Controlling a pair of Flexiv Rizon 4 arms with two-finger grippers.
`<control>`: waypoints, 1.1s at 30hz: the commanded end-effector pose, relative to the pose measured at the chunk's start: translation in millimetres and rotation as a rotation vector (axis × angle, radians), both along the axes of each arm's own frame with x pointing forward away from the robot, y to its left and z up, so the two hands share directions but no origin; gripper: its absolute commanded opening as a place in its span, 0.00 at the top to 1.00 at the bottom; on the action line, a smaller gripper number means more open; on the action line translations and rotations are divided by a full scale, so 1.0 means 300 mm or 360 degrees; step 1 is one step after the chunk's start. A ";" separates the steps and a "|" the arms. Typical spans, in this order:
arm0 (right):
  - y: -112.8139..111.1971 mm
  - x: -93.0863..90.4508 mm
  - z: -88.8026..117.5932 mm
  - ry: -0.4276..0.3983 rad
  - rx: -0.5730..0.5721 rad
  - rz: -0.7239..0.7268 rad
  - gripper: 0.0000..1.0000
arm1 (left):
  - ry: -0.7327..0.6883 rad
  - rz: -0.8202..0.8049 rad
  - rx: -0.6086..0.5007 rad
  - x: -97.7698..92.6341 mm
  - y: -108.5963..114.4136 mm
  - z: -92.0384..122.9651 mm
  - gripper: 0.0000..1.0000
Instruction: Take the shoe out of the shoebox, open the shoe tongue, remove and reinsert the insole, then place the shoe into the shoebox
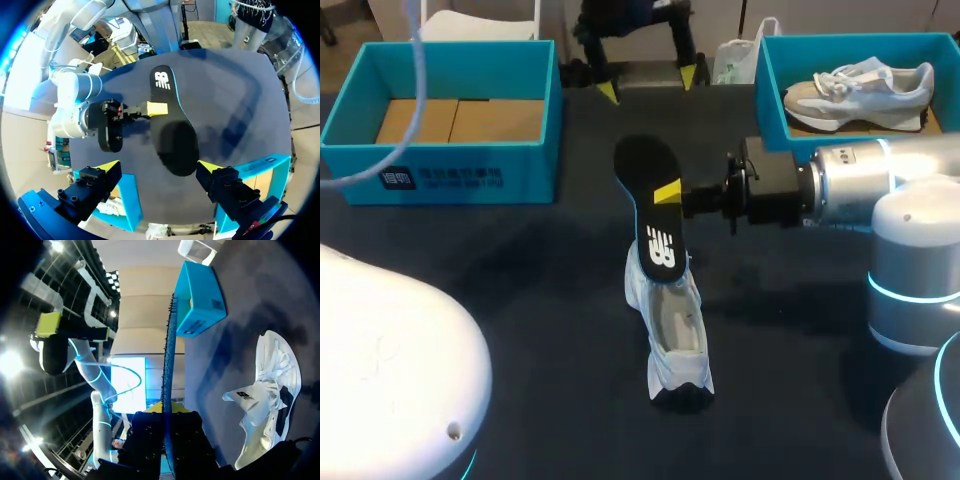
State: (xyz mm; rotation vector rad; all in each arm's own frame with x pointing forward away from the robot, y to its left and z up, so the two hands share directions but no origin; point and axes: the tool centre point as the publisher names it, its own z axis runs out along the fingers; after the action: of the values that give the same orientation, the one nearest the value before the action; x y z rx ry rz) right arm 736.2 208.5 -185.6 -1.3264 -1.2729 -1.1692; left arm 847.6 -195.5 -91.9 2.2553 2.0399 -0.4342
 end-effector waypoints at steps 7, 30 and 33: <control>0.006 0.000 0.000 0.0001 -0.0004 -0.0002 1.00 | -0.0097 0.0046 0.0197 0.002 -0.014 0.014 0.00; 0.006 0.000 0.000 0.0001 -0.0004 -0.0002 1.00 | -0.0065 0.0569 -0.1258 -0.071 0.285 -0.086 0.00; 0.006 0.000 0.000 0.0001 -0.0004 -0.0002 1.00 | -0.0018 0.0589 -0.1406 -0.089 0.299 -0.076 0.00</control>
State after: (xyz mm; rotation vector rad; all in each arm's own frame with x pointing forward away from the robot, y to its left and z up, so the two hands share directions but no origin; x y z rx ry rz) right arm 736.4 208.3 -185.3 -1.3269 -1.2740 -1.1671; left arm 831.9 -122.2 -111.2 1.8586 2.1708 -0.5295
